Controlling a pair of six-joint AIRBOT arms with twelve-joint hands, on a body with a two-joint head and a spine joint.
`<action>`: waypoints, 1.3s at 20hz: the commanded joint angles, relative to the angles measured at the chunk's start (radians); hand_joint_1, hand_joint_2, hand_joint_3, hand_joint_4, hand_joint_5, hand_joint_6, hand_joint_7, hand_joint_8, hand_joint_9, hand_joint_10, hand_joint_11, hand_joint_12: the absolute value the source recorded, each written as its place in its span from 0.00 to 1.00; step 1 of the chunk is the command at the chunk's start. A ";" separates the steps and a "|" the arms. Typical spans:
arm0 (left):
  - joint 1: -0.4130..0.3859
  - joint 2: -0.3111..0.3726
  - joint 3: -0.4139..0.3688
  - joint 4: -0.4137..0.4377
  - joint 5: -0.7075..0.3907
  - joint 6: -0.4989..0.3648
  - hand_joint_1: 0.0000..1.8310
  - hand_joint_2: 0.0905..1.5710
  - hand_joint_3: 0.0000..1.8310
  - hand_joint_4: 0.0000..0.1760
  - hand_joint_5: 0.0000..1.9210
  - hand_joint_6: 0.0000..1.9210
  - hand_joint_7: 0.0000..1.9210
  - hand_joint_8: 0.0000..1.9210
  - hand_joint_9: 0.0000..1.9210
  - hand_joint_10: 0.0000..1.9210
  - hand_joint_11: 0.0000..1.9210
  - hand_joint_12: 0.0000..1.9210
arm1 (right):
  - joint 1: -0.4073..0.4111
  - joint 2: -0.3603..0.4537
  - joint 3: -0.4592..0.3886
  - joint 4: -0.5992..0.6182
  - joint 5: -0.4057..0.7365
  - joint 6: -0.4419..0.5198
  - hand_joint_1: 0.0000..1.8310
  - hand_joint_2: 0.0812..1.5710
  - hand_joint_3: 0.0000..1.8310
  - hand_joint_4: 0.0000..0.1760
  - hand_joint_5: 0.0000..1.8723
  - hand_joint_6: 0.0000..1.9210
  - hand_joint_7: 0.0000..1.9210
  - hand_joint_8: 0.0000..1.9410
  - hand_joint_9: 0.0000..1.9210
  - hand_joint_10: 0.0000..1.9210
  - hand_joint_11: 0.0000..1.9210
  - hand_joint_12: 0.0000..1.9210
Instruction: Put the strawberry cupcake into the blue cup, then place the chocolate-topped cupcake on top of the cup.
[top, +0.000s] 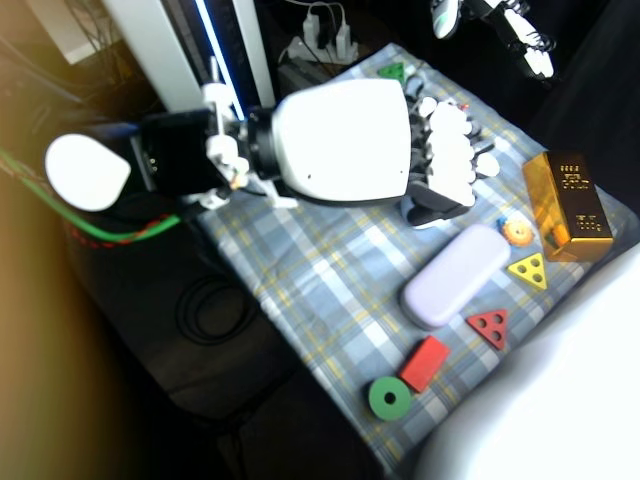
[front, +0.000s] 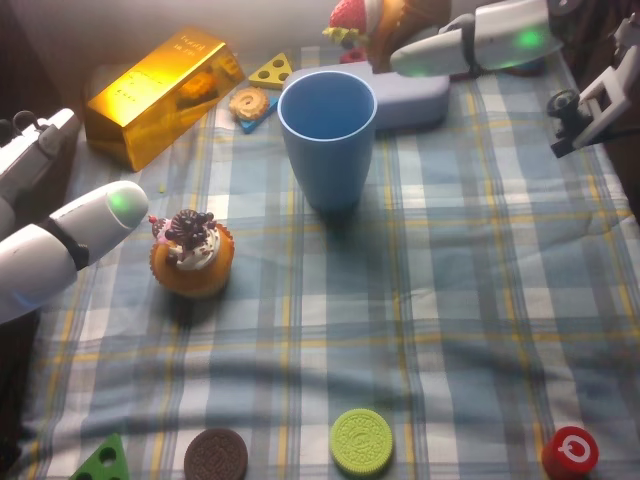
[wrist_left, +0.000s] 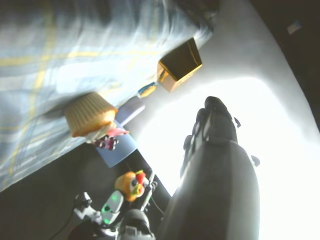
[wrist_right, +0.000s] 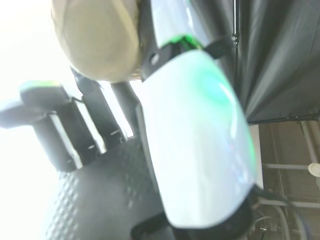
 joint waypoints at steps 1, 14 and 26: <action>-0.006 -0.002 0.006 0.028 -0.120 -0.003 0.00 0.56 0.00 0.22 0.07 0.00 0.04 0.00 0.04 0.00 0.00 0.10 | 0.025 -0.006 0.003 0.051 0.093 0.005 0.34 0.75 0.00 0.00 0.30 0.68 0.39 0.90 0.44 1.00 0.47 1.00; -0.006 -0.002 0.009 0.028 -0.121 -0.003 0.00 0.57 0.00 0.12 0.08 0.00 0.06 0.00 0.06 0.00 0.00 0.15 | 0.028 -0.092 0.048 0.042 0.093 0.005 0.33 0.76 0.00 0.00 0.41 0.44 0.48 0.85 0.55 0.96 0.56 1.00; -0.005 -0.001 0.011 0.028 -0.126 -0.003 0.00 0.56 0.00 0.23 0.08 0.00 0.06 0.00 0.07 0.00 0.00 0.20 | 0.027 -0.132 0.071 0.042 0.093 0.005 0.26 0.75 0.00 0.00 0.41 0.47 0.39 0.88 0.42 0.99 0.46 1.00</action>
